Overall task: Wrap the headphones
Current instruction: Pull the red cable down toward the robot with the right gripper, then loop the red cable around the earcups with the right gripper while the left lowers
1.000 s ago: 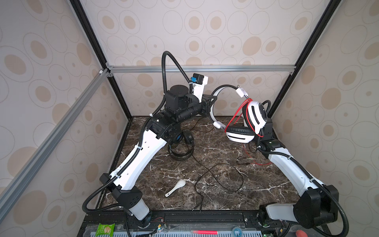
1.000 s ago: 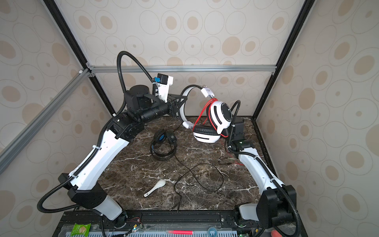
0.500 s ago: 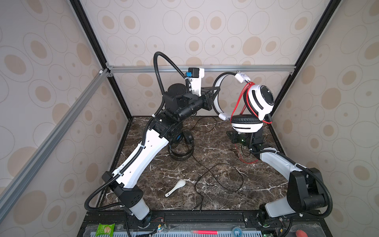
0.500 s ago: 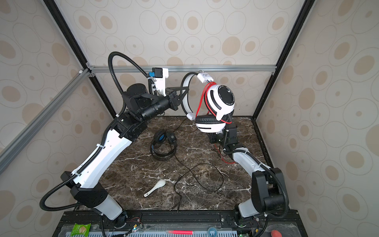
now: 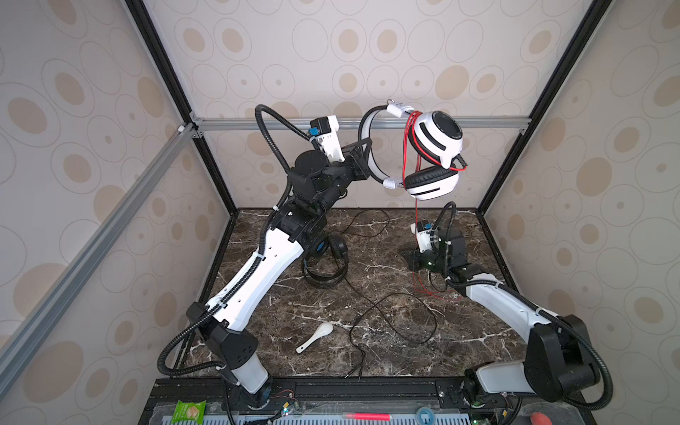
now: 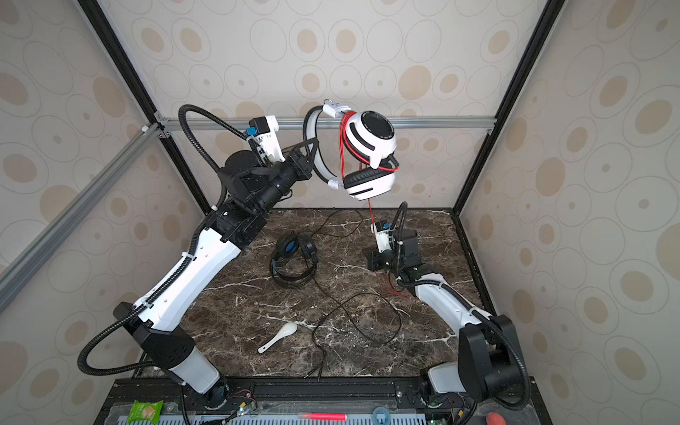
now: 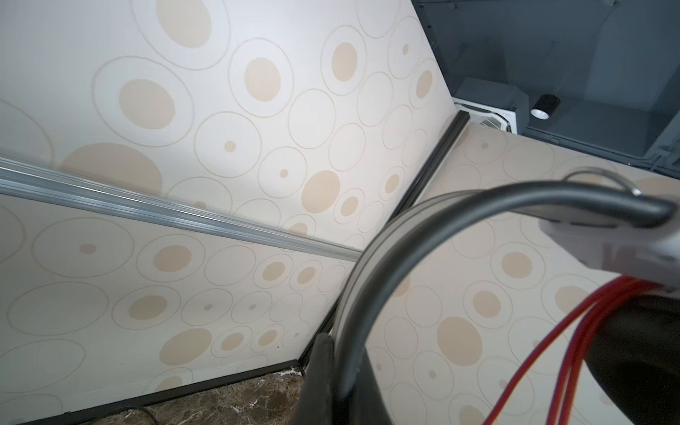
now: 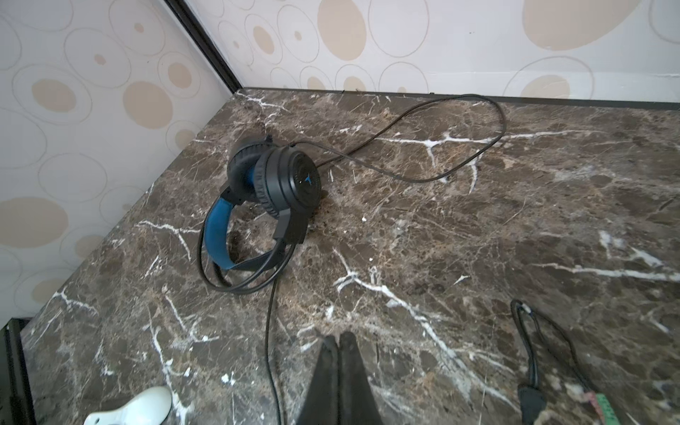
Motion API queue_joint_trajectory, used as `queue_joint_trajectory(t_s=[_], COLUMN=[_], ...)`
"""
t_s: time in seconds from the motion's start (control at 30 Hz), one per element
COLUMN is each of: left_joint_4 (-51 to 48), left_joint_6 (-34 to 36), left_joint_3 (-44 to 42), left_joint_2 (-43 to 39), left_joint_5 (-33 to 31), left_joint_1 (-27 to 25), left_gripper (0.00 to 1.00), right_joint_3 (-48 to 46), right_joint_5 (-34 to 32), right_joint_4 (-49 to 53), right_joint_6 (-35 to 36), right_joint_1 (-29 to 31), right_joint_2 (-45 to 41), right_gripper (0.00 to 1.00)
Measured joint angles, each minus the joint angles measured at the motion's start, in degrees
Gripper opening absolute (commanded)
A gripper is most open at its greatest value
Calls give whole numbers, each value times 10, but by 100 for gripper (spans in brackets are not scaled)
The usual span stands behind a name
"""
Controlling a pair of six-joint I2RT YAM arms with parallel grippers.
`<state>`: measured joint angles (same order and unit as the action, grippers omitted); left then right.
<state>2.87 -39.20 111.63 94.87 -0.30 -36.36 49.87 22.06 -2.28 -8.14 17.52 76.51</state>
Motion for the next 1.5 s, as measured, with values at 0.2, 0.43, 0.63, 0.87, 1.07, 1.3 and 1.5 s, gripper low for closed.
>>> queue_joint_trajectory(t_s=[0.2, 0.43, 0.63, 0.87, 1.07, 1.3, 1.5], left_joint_4=[-7, -44, -89, -116, -127, -130, -134], left_joint_6=[-21, -22, -18, 30, 81, 119, 167], left_joint_3=[0, -21, -39, -96, -170, -230, -276], left_joint_2=[20, 34, 47, 59, 62, 57, 26], left_joint_5=[-83, -162, -212, -269, -293, -292, -278], left_joint_1=[0, 0, 0, 0, 1, 1, -3], left_gripper=[0, 0, 0, 0, 0, 0, 0], right_joint_3=[-6, -2, 16, 84, 158, 219, 268], right_joint_5=[-41, -103, -150, -193, -211, -240, -273], right_joint_4=[68, 153, 209, 272, 311, 342, 358], right_joint_6=[33, 79, 107, 147, 185, 242, 300], right_joint_1=[43, 99, 156, 220, 229, 229, 227], right_joint_2=[-57, -90, -114, -120, -119, -102, -62], right_gripper=[0, 0, 0, 0, 0, 0, 0])
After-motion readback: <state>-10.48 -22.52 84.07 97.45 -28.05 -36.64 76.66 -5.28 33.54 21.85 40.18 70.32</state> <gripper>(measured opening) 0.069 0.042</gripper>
